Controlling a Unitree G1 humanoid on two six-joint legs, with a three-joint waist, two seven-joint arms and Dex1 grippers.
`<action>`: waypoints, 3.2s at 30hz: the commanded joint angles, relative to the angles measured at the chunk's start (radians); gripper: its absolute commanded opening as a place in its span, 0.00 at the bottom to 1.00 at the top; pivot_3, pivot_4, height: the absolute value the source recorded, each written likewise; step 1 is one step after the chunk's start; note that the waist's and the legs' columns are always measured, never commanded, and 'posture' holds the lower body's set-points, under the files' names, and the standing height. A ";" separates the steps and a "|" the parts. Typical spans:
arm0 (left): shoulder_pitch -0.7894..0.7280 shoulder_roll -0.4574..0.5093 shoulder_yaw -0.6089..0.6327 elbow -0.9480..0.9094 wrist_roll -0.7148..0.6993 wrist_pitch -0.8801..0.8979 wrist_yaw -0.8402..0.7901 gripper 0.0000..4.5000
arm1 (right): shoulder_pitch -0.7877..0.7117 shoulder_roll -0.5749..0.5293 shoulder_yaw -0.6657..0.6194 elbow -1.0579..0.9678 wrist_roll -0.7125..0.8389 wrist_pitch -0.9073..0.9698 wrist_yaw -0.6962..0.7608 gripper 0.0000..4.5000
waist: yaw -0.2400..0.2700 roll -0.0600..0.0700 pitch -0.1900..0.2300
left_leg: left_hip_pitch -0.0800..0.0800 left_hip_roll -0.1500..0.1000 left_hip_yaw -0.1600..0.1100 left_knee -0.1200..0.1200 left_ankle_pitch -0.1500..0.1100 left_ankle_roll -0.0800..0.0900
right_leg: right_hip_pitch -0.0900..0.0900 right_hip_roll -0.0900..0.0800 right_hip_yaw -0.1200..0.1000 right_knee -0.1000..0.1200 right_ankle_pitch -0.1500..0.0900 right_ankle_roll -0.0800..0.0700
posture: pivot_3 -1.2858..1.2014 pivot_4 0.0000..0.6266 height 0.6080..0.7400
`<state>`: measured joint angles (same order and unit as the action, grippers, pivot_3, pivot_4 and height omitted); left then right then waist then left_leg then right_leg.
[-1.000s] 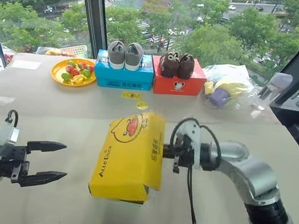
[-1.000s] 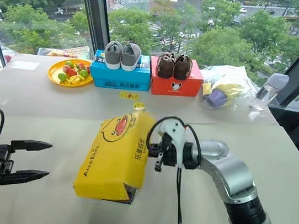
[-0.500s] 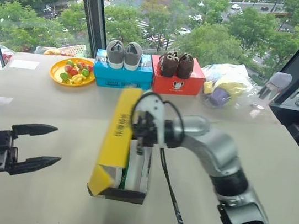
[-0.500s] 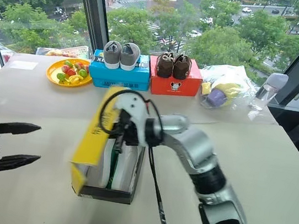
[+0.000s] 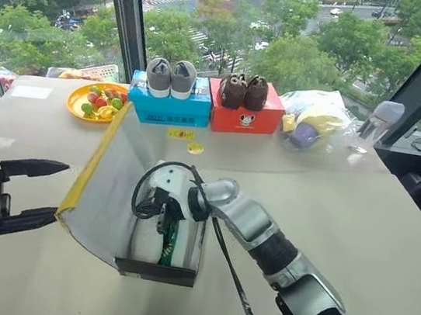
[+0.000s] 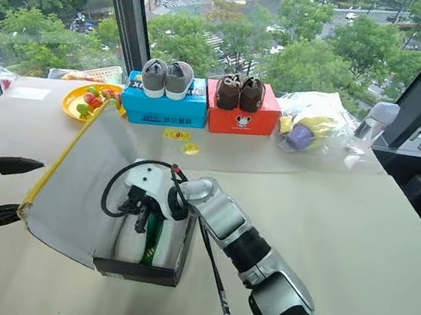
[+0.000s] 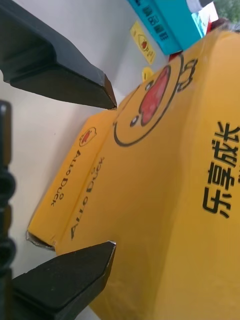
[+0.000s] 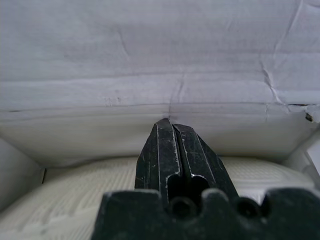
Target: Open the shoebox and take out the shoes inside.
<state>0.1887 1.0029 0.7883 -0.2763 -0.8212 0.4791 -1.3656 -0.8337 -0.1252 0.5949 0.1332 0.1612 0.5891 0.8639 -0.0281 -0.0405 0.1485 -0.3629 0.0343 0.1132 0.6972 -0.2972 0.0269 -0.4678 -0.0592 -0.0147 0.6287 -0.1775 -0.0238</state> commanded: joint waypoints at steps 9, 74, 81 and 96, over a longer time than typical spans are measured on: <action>0.018 0.089 0.188 0.193 0.080 -0.040 -0.099 1.00 | 0.108 -0.058 -0.029 -0.065 -0.030 0.060 0.001 0.01 | 0.012 -0.002 -0.001 | 0.010 0.000 0.000 -0.004 -0.001 0.001 | 0.008 -0.001 -0.001 -0.002 -0.007 0.005 | 0.52 0.24 0.93; -0.043 0.000 -0.195 0.024 0.072 -0.022 -0.094 1.00 | -0.209 -0.216 -0.185 -0.664 0.183 1.025 -0.435 0.68 | 0.005 -0.003 0.002 | -0.007 0.000 -0.001 -0.004 -0.004 0.000 | -0.008 0.000 -0.002 -0.002 -0.003 0.005 | 0.52 0.24 0.93; -0.090 0.020 -0.237 0.053 0.072 -0.015 -0.103 1.00 | -0.191 -0.213 -0.215 -0.667 0.285 1.025 -0.484 0.68 | 0.009 -0.003 0.002 | -0.008 0.000 -0.001 -0.003 -0.004 0.001 | -0.007 -0.001 -0.002 -0.003 -0.003 0.005 | 0.52 0.24 0.93; -0.199 0.009 -0.347 0.096 0.081 -0.026 -0.081 1.00 | -0.074 -0.757 0.051 -0.470 -0.224 -0.510 0.059 0.68 | -0.024 -0.004 0.004 | -0.006 -0.002 0.000 -0.003 -0.009 0.004 | -0.005 0.000 0.002 -0.005 -0.011 0.018 | 0.52 0.24 0.93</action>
<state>-0.0006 1.0122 0.4384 -0.1825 -0.7418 0.4620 -1.4499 -0.8505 -0.9001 0.6627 -0.3656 -0.0007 0.2586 0.8840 -0.0520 -0.0447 0.1527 -0.3688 0.0324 0.1133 0.6947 -0.3056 0.0301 -0.4728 -0.0583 -0.0115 0.6250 -0.1852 -0.0110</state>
